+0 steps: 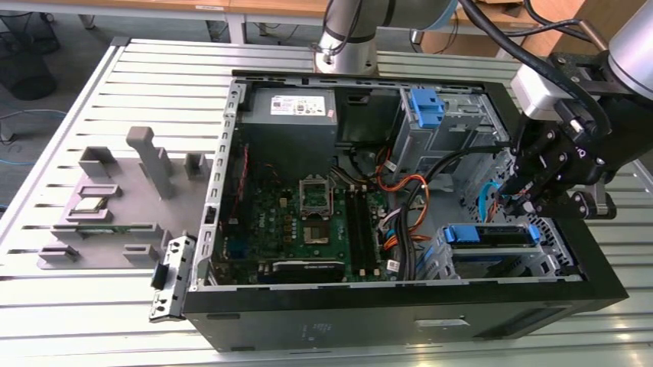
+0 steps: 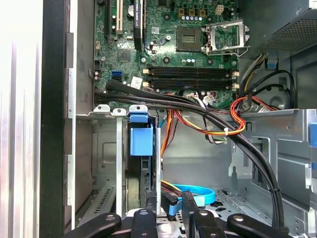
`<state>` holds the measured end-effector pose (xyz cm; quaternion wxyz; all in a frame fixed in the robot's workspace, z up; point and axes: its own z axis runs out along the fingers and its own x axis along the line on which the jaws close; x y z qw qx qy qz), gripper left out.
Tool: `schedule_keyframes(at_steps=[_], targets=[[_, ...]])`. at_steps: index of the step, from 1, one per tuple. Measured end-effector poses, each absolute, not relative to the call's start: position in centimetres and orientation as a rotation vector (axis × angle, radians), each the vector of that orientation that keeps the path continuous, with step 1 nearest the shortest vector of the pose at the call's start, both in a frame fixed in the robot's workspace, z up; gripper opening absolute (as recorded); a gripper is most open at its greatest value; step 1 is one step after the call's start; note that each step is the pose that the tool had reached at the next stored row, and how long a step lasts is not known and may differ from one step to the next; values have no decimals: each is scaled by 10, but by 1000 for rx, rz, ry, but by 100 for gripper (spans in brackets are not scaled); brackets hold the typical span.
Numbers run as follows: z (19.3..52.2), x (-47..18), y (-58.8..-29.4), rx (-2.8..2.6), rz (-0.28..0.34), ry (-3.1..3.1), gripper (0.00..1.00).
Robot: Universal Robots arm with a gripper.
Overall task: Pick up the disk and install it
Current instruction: 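Insert the first disk wire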
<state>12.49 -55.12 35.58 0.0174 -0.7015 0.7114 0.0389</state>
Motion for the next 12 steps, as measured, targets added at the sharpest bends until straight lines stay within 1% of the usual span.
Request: schedule_keyframes(at_steps=[6,7,12], targets=[[356,125,-551,-2180,121,2211,33],[356,125,-551,-2180,121,2211,25],[356,125,-551,-2180,121,2211,25]])
